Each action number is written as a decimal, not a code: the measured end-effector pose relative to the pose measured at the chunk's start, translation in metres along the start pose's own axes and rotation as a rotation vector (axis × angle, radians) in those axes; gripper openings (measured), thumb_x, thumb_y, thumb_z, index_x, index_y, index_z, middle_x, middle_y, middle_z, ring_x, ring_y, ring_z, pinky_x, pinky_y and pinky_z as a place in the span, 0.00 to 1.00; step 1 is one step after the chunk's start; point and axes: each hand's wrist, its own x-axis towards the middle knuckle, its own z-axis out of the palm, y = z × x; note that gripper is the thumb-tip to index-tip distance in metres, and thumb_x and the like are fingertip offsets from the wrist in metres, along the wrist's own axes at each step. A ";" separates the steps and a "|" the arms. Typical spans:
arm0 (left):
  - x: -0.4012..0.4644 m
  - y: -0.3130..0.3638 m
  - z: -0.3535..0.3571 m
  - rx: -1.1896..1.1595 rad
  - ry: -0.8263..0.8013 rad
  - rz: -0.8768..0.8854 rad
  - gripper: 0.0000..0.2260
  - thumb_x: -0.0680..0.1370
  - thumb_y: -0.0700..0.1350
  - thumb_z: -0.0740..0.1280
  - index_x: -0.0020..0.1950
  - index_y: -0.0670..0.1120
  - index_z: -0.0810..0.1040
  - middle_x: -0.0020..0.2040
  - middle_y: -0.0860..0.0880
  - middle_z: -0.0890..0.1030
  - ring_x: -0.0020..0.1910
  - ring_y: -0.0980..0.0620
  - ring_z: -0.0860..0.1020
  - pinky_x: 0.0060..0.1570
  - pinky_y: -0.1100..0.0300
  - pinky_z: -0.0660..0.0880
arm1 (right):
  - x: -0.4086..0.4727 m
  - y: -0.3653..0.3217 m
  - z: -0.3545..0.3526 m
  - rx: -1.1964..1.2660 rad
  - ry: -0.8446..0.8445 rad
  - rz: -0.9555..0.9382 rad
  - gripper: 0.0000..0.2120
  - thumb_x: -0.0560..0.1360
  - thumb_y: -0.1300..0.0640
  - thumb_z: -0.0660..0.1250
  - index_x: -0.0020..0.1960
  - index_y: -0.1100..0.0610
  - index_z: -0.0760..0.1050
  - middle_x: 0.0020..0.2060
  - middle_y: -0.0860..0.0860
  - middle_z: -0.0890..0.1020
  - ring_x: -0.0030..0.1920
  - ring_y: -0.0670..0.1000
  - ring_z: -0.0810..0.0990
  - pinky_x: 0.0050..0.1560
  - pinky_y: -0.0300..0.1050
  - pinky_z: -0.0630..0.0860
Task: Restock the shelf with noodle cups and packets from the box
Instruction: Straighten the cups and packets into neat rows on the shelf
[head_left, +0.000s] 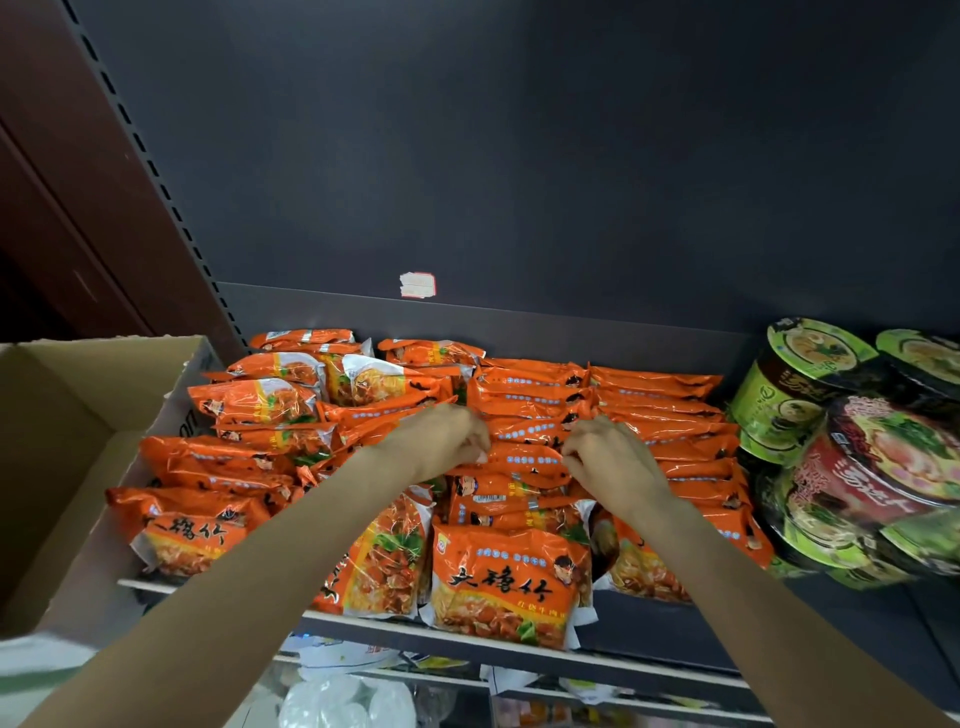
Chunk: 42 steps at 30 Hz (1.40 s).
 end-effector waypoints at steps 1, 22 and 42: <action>-0.003 -0.003 -0.002 0.029 -0.045 -0.004 0.10 0.76 0.47 0.68 0.56 0.48 0.80 0.56 0.50 0.80 0.56 0.52 0.76 0.57 0.57 0.73 | 0.000 -0.001 -0.002 0.044 0.030 -0.002 0.12 0.78 0.55 0.63 0.60 0.52 0.77 0.58 0.48 0.77 0.60 0.48 0.73 0.65 0.45 0.68; -0.044 0.008 0.015 -0.242 0.216 -0.055 0.14 0.74 0.43 0.71 0.59 0.44 0.76 0.56 0.48 0.76 0.51 0.56 0.74 0.53 0.63 0.73 | -0.016 -0.033 -0.002 0.112 -0.092 -0.067 0.08 0.76 0.54 0.66 0.53 0.55 0.77 0.50 0.51 0.80 0.48 0.50 0.79 0.52 0.47 0.78; -0.037 0.043 0.034 -0.096 0.217 -0.133 0.09 0.77 0.41 0.67 0.57 0.44 0.79 0.54 0.44 0.79 0.53 0.44 0.79 0.53 0.51 0.77 | -0.043 -0.040 -0.005 0.158 -0.045 0.164 0.21 0.77 0.66 0.62 0.67 0.56 0.63 0.50 0.54 0.77 0.47 0.54 0.80 0.47 0.48 0.80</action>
